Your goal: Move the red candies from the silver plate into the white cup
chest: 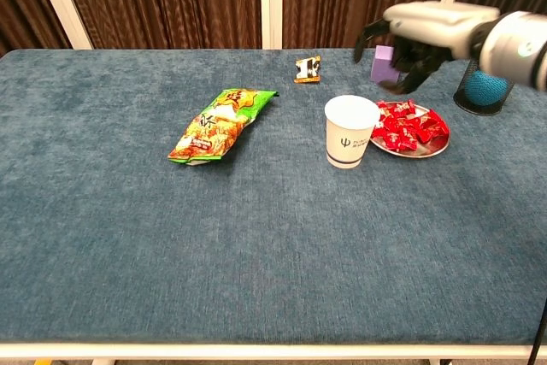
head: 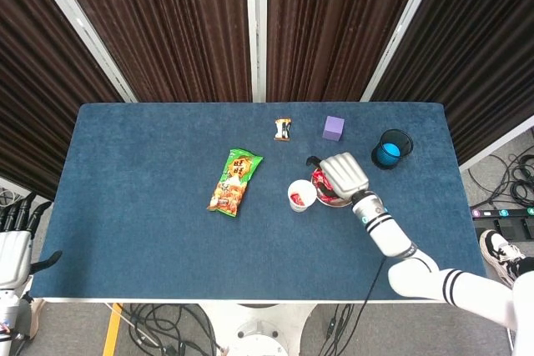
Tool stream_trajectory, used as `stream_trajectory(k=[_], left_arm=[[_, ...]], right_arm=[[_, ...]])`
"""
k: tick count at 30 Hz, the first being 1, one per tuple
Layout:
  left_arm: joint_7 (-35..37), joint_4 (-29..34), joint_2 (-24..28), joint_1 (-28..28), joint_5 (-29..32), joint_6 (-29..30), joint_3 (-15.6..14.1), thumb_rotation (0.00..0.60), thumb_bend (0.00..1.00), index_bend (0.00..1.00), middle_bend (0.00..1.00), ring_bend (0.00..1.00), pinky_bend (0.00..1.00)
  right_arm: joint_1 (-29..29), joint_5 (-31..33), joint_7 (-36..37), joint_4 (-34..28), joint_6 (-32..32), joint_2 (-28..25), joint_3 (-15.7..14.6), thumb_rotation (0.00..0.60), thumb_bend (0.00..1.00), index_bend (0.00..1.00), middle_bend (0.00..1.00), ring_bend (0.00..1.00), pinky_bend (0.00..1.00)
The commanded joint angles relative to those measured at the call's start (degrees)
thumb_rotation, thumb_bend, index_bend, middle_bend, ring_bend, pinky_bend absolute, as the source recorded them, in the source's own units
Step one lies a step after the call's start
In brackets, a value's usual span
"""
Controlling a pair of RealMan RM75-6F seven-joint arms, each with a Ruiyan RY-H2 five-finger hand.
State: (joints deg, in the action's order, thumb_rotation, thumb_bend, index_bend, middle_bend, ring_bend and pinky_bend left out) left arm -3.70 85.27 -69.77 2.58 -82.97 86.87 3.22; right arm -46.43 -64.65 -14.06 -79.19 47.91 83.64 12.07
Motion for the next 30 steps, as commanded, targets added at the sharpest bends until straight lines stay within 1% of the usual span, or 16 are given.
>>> stream_trajectory(k=[1, 5, 13, 22, 30], left_arm=[[-0.1, 0.2, 0.0, 0.1, -0.1, -0.1, 0.0, 0.600, 0.00, 0.21, 0.12, 0.10, 0.12], [-0.4, 0.5, -0.2, 0.2, -0.2, -0.1, 0.0, 0.600, 0.00, 0.21, 0.12, 0.10, 0.12], [-0.6, 0.8, -0.1, -0.1, -0.1, -0.1, -0.3, 0.600, 0.00, 0.21, 0.12, 0.10, 0.12], [-0.5, 0.5, -0.3, -0.2, 0.1, -0.4, -0.4, 0.600, 0.00, 0.21, 0.12, 0.10, 0.12], [-0.2, 0.0, -0.5, -0.2, 0.2, -0.6, -0.5, 0.600, 0.00, 0.21, 0.12, 0.10, 0.12]], right_arm=[[0.9, 1.4, -0.2, 1.1, -0.6, -1.3, -0.8, 0.600, 0.32, 0.31, 0.96, 0.92, 1.00], [1.0, 3.1, -1.6, 3.4, -3.0, -0.9, -2.7, 0.600, 0.25, 0.37, 0.96, 0.92, 1.00], [-0.1, 5.7, -4.8, 10.7, -6.3, 4.0, -5.0, 0.600, 0.25, 0.38, 0.96, 0.92, 1.00], [-0.9, 7.2, -6.0, 15.6, -8.2, 7.6, -5.5, 0.600, 0.25, 0.38, 0.96, 0.92, 1.00], [-1.1, 8.1, -6.8, 17.0, -8.8, 8.6, -5.7, 0.600, 0.25, 0.38, 0.96, 0.92, 1.00]])
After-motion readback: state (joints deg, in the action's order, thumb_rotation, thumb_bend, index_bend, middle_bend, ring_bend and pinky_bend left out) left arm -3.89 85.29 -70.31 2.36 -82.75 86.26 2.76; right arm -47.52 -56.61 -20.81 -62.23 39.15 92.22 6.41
